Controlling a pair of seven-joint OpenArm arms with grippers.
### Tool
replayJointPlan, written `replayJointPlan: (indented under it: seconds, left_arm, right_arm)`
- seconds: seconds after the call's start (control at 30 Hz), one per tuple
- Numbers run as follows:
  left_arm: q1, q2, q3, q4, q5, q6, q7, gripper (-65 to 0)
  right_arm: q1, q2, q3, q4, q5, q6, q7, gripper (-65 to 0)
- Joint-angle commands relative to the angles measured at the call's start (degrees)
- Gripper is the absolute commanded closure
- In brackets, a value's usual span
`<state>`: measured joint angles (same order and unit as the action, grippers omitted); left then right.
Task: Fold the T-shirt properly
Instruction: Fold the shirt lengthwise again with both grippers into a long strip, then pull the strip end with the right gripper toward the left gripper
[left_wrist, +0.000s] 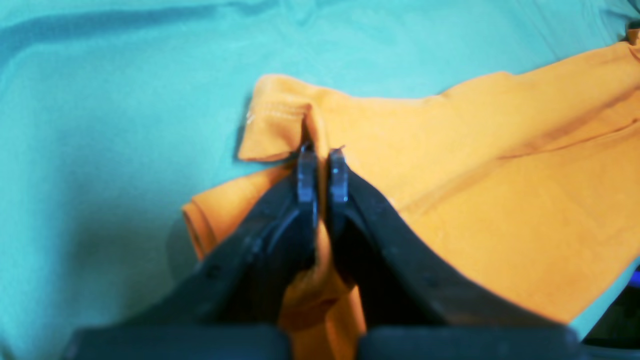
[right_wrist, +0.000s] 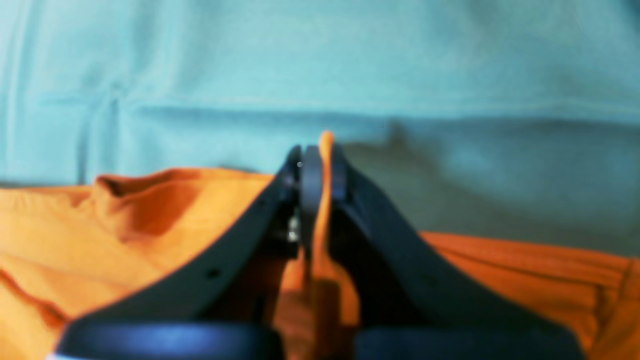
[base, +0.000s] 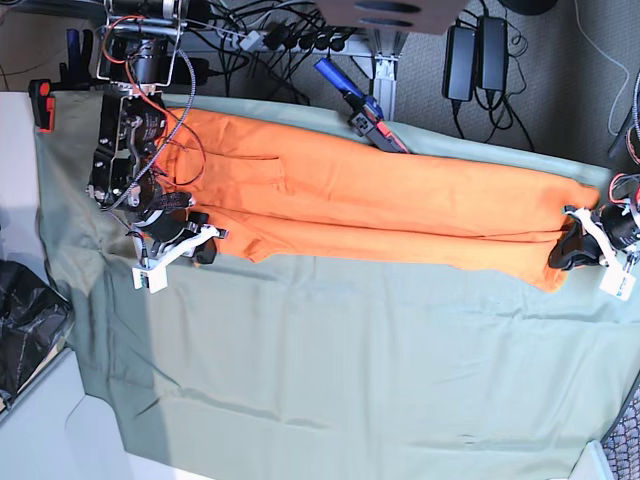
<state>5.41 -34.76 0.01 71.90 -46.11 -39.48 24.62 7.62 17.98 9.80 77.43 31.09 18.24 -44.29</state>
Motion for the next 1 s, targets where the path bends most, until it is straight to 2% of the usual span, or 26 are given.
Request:
replayJointPlan:
  seconds: [0.0,0.07,0.2,0.37,0.5,0.57,0.7,0.73,0.8,0.83,0.97]
  left_arm:
    - [-0.6,-1.0,-0.5,0.8,-0.9,-0.5,-1.0,0.0]
    - [-0.5,-1.0,-0.5,0.8,-0.9,-0.5,-1.0,0.0]
    - [-0.3,-1.1,-0.5,0.8,-1.0,-0.5,-0.7,0.0]
    - [-0.1,-2.1,-0.5,1.0,-4.3,-0.5,4.2,0.0]
    - [0.7,-3.5,-0.6,1.1,-7.3,-0.5,6.1,0.0]
    - [0.7,-3.9,-0.6,1.1,-7.3,-0.5,6.1,-6.5]
    - [0.7,-4.2,-0.6,1.1,-7.3,-0.5,6.4,-26.8]
    - [0.7,-4.2,-0.6,1.1,-7.3,-0.5,6.5,-30.0]
    - [0.7,-4.3,-0.6,1.1,-7.3,-0.5,6.5,-33.2]
    - [0.7,-4.5,-0.6,1.1,-7.3,-0.5,6.7,-33.2]
    - [0.7,-6.2,-0.6,1.1,-7.3,-0.5,7.5,-33.2]
  right_arm:
    - [1.0,0.8,0.5,2.2,1.6,5.8,-0.7,0.0]
    - [0.1,0.8,0.8,5.4,2.8,5.8,-3.2,0.0]
    - [-5.2,1.8,1.6,15.1,3.5,5.9,-4.4,0.0]
    - [-13.4,3.9,1.7,23.7,3.4,6.0,-5.0,0.0]
    - [-19.0,4.2,3.1,26.7,3.4,6.0,-5.0,0.0]
    - [-20.9,4.2,4.1,26.8,3.4,6.0,-5.0,0.0]
    - [-23.5,4.2,5.1,26.8,3.4,6.0,-4.4,0.0]
    - [-23.8,4.2,5.1,26.8,3.3,6.0,-4.3,-10.4]
    - [-24.4,4.0,5.1,26.8,1.9,6.0,-3.8,-37.8]
    - [-24.5,4.0,5.1,26.8,1.3,6.0,-3.5,-45.4]
    - [-24.5,4.0,5.1,26.8,0.8,6.0,-3.5,-44.7]
